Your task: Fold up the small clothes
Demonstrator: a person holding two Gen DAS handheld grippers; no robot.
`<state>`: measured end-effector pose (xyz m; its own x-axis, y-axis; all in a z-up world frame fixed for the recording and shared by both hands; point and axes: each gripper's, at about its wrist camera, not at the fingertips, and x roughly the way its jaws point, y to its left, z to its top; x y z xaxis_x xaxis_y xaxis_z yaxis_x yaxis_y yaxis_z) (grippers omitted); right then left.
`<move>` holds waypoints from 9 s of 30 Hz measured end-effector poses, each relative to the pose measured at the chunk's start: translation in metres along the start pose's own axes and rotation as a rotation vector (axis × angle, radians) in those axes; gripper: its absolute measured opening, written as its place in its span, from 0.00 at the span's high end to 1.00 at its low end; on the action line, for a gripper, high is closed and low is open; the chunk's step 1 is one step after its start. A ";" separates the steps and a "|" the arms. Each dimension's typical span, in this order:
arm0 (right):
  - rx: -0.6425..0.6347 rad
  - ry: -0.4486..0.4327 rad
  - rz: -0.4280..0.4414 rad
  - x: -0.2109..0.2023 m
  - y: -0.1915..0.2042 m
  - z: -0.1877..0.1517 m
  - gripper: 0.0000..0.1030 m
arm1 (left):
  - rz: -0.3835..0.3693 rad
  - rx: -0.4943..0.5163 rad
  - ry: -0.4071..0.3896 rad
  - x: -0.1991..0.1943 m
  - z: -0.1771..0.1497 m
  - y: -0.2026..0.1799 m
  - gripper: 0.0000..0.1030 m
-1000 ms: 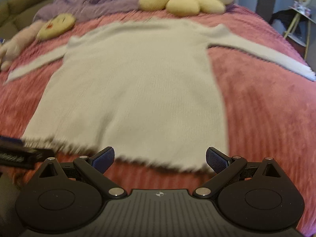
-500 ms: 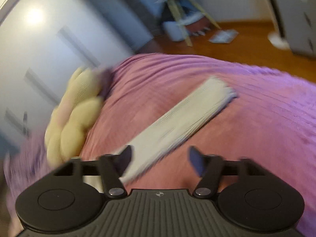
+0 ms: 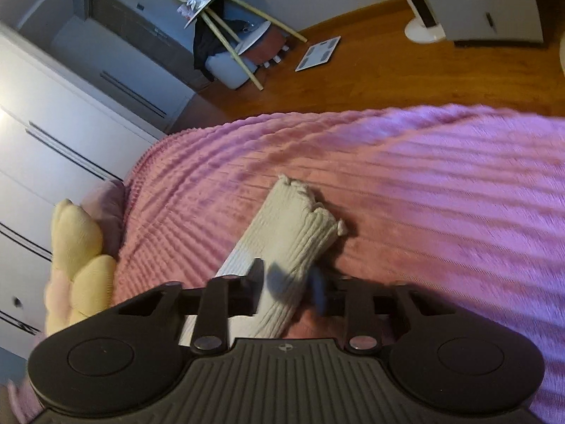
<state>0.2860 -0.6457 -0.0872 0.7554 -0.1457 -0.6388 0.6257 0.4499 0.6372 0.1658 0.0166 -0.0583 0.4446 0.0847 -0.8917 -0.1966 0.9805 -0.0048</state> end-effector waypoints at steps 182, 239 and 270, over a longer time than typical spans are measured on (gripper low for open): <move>-1.191 0.158 0.048 -0.138 0.163 -0.399 0.21 | -0.397 -1.145 -0.282 0.077 0.028 0.397 0.89; -1.187 0.251 0.415 -0.132 0.259 -0.436 0.30 | -0.224 -0.310 -0.185 0.015 0.043 0.144 0.45; -0.729 0.348 0.354 -0.020 0.218 -0.319 0.81 | -0.185 -0.180 -0.133 0.058 0.100 0.079 0.42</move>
<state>0.3451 -0.2638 -0.0726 0.7053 0.3320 -0.6264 -0.0039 0.8853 0.4649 0.2637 0.1163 -0.0654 0.5957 -0.0583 -0.8011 -0.2482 0.9352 -0.2525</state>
